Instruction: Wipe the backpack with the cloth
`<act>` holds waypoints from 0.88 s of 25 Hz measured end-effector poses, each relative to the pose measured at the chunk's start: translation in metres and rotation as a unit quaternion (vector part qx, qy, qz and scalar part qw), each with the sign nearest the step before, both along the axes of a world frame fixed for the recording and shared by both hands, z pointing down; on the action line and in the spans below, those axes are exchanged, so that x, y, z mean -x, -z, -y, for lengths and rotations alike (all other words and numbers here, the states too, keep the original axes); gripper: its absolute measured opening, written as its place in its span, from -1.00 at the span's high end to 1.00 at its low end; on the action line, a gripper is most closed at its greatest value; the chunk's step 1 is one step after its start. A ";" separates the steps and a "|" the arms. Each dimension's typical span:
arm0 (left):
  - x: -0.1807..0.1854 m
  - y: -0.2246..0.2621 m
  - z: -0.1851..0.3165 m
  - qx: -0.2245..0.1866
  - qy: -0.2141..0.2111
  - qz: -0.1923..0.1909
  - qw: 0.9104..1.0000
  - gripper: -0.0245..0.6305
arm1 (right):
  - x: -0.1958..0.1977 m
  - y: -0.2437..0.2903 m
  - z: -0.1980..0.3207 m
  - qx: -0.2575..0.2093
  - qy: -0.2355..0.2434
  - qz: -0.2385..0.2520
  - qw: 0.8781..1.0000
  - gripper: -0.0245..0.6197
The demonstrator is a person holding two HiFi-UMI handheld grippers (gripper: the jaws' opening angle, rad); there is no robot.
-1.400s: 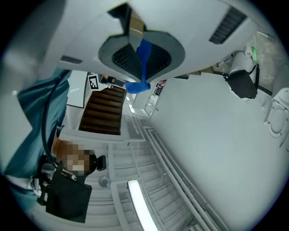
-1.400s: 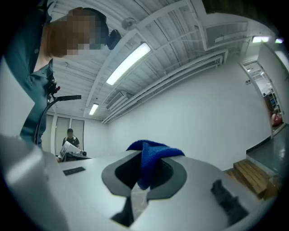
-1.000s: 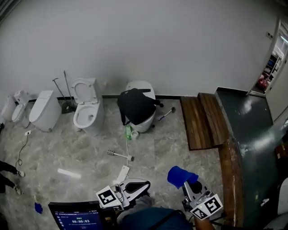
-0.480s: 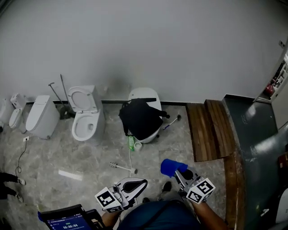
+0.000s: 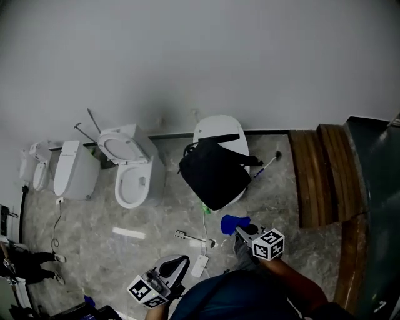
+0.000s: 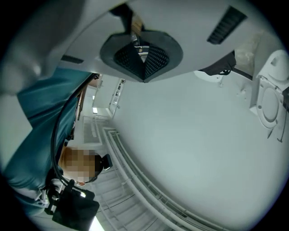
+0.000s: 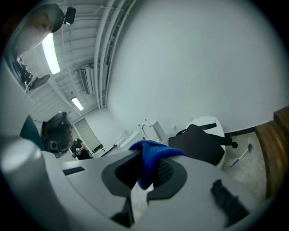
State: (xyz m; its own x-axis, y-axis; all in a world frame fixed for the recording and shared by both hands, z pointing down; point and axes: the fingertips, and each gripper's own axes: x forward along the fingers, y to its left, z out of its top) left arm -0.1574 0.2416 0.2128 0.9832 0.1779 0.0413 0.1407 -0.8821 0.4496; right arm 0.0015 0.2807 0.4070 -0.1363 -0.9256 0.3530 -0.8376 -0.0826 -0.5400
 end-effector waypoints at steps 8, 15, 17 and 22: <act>-0.120 -0.036 0.069 0.046 0.010 0.057 0.997 0.91 | -0.132 -0.140 0.083 0.080 -0.064 0.059 0.993 0.86; -0.151 -0.090 0.102 0.091 0.000 0.121 0.989 0.91 | -0.192 -0.258 0.082 0.117 -0.287 0.213 0.927 0.86; -0.160 -0.102 0.108 0.096 -0.011 0.132 0.987 0.91 | -0.192 -0.289 0.075 0.115 -0.344 0.265 0.893 0.86; -0.173 -0.127 0.122 0.106 -0.037 0.158 0.981 0.91 | -0.117 -0.343 0.091 0.177 -0.274 0.285 0.901 0.86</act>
State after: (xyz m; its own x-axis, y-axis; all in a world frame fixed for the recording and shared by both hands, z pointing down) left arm 0.0160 0.1192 0.3396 0.9113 0.2861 0.2962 0.0255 -0.7571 0.6528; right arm 0.1181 0.1901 0.7497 0.0549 -0.7528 0.6560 -0.2135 -0.6506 -0.7288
